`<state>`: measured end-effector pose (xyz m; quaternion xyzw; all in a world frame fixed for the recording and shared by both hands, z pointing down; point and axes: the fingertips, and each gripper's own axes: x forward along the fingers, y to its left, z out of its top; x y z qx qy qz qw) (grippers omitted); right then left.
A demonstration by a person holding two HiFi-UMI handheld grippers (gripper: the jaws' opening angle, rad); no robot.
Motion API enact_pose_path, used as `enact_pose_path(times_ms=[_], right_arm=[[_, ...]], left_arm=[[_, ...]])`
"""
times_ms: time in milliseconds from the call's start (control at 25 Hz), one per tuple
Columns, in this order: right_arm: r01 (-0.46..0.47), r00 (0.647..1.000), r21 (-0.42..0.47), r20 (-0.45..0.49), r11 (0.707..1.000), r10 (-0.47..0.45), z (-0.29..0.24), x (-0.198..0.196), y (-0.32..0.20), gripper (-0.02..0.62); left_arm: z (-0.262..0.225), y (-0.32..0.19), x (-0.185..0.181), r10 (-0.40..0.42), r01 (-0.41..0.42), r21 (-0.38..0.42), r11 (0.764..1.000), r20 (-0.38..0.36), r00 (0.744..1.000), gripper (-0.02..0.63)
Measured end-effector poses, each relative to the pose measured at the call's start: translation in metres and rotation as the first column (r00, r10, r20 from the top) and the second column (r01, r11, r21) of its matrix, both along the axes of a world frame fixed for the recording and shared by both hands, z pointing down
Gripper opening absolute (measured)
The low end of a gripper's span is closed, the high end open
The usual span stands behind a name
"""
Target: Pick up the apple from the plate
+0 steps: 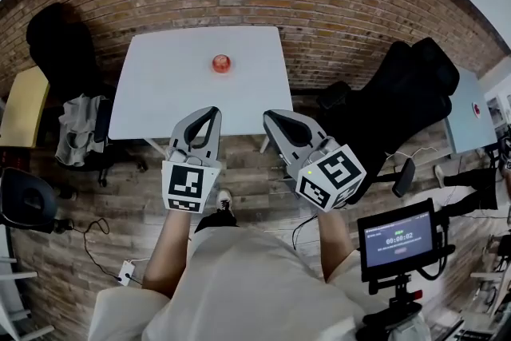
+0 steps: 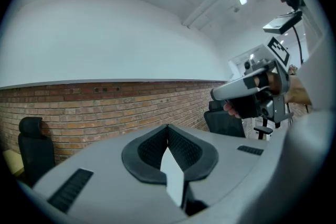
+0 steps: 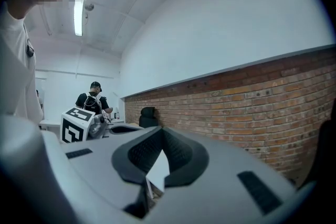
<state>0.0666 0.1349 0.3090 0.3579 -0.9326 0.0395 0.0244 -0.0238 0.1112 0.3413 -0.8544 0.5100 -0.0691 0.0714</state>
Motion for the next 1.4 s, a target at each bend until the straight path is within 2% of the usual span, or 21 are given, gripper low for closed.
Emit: enact_pose_path(times_ms=[320, 600, 960, 1200, 1400], right_arm=[[-0.005, 1.000, -0.013, -0.003, 1.000, 0.005, 0.001, -0.017, -0.042, 0.003], [0.035, 0.997, 0.014, 0.071, 0.999, -0.036, -0.010, -0.037, -0.070, 0.003], [-0.008, 1.000, -0.016, 0.028, 1.000, 0.009, 0.000, -0.055, -0.115, 0.003], [0.027, 1.000, -0.002, -0.017, 1.000, -0.027, 0.007, -0.072, -0.130, 0.003], [0.017, 1.000, -0.009, 0.019, 1.000, -0.017, 0.004, -0.074, -0.135, 0.003]], left_arm=[[0.003, -0.046, -0.018, 0.022, -0.022, -0.018, 1.000, -0.004, 1.000, 0.008], [0.007, -0.083, -0.039, 0.031, -0.031, -0.031, 0.999, -0.007, 0.999, 0.006], [0.008, -0.128, -0.060, 0.058, -0.058, -0.040, 0.998, -0.006, 0.998, 0.006], [0.014, -0.147, -0.069, 0.057, -0.058, -0.053, 0.997, -0.007, 0.998, 0.006], [0.016, -0.151, -0.073, 0.058, -0.059, -0.062, 0.996, -0.011, 0.998, 0.006]])
